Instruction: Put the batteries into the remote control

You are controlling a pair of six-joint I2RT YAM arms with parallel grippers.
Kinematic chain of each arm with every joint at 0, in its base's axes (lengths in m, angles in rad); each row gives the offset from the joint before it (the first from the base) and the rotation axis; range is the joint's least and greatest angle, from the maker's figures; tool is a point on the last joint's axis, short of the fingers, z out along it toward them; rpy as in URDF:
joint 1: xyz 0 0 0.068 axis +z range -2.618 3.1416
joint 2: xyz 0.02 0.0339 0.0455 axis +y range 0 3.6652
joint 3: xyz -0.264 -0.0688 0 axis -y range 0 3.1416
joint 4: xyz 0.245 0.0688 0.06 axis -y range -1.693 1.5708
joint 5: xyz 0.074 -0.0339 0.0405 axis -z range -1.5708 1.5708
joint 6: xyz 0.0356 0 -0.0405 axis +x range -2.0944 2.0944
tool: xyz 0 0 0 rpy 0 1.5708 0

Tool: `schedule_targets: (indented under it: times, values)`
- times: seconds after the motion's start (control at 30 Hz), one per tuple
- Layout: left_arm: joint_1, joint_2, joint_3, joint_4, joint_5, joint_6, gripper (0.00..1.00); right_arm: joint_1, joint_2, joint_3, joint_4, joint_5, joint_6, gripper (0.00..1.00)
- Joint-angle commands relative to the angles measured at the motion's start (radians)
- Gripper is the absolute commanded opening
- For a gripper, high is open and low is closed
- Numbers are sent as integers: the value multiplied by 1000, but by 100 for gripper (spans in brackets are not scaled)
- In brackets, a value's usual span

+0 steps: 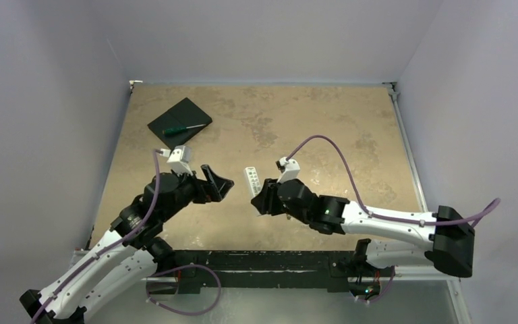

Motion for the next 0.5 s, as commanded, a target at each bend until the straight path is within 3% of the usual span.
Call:
schedule_targets:
  times: [0.0, 0.23, 0.47]
  values:
    - [4, -40, -64, 189, 172, -108, 99, 5, -102, -61, 112, -106, 28, 0]
    - [4, -130, -196, 370, 312, -246, 99, 5, -284, -189, 247, -189, 81, 0]
    - [4, -202, -326, 609, 408, -393, 99, 5, -363, -254, 370, -268, 133, 0]
